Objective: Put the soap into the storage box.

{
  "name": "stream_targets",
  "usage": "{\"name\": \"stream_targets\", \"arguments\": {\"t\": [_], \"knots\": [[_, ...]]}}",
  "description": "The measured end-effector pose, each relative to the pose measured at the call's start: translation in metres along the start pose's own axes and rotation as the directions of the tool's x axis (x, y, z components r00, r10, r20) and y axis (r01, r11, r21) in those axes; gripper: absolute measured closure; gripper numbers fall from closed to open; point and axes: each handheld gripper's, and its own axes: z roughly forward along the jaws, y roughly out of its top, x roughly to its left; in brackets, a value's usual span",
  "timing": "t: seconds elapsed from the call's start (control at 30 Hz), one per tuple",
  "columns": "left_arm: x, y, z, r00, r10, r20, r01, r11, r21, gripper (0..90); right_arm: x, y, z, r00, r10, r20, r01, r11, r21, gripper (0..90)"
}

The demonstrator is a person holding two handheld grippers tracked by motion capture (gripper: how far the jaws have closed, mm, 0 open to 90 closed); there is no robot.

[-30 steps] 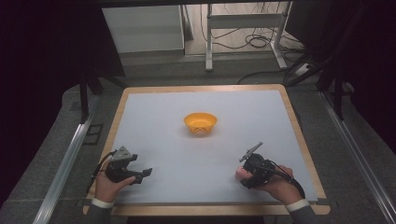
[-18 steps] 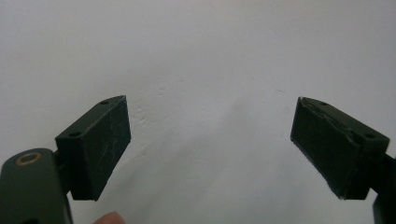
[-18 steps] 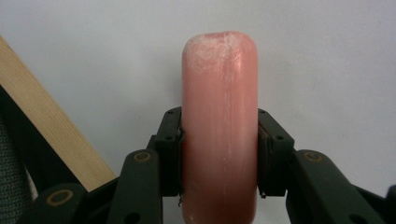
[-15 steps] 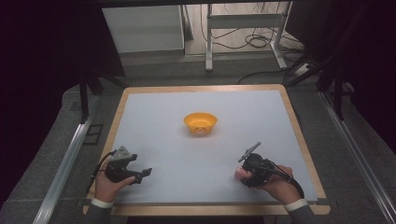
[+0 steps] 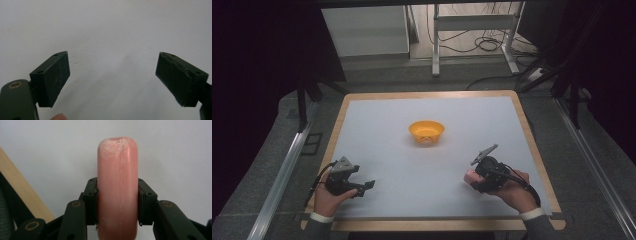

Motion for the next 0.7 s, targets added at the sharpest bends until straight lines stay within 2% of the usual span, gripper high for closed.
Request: {"name": "stream_targets", "arguments": {"t": [0.37,0.7], "knots": [[0.0,0.0,0.0,1.0,0.001,-0.001,-0.001,1.0,0.002,12.6,-0.022,0.028,-0.004,1.0,-0.002,0.008,0.002,0.999,-0.053,59.3],[0.0,0.0,0.001,1.0,0.002,0.001,-0.002,1.0,0.004,12.6,-0.032,0.04,-0.002,0.9999,0.011,-0.011,-0.012,0.997,-0.076,59.3]]}}
